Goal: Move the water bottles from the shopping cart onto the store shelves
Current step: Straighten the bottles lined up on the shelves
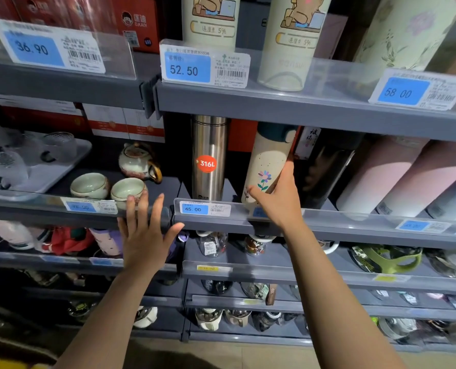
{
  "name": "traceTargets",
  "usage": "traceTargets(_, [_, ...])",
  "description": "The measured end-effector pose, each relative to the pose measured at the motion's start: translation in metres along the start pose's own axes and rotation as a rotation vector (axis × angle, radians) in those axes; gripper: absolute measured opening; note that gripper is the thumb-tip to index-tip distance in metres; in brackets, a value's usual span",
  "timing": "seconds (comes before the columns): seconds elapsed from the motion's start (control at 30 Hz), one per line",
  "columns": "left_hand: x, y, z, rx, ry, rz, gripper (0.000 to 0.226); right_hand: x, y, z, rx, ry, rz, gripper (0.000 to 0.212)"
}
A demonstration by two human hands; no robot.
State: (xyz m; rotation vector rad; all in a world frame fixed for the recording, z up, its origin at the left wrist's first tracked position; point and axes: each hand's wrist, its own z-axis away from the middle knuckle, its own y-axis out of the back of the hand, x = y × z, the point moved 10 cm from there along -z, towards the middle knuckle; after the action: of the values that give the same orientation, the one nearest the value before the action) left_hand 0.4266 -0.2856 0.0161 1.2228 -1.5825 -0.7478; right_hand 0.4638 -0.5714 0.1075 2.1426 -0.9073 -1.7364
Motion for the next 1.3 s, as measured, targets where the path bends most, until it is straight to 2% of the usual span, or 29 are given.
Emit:
traceTargets(0.1, [0.001, 0.001, 0.000, -0.005, 0.001, 0.006, 0.078, -0.003, 0.004, 0.002, 0.140, -0.059, 0.098, 0.084])
traceTargets(0.17, [0.001, 0.002, 0.000, -0.011, 0.001, 0.002, 0.078, -0.004, 0.009, 0.003, 0.200, -0.067, 0.106, 0.089])
traceTargets(0.23, [0.000, 0.002, 0.000, -0.011, 0.001, -0.004, 0.079, -0.002, 0.011, 0.002, 0.201, -0.052, 0.079, 0.086])
traceTargets(0.47, [0.001, 0.001, 0.001, -0.011, 0.005, -0.029, 0.080, 0.000, 0.010, 0.007, 0.056, 0.035, 0.037, 0.052])
traceTargets(0.63, [0.001, 0.001, 0.000, -0.015, -0.002, -0.040, 0.080, -0.002, 0.009, 0.005, 0.117, -0.008, 0.089, 0.069])
traceTargets(1.0, [0.003, 0.001, 0.001, -0.023, -0.005, -0.046, 0.080, 0.006, 0.007, -0.004, 0.089, -0.079, 0.051, 0.064])
traceTargets(1.3, [0.003, 0.002, 0.000, -0.021, 0.002, -0.036, 0.080, 0.003, 0.008, 0.001, 0.077, -0.052, 0.067, 0.063])
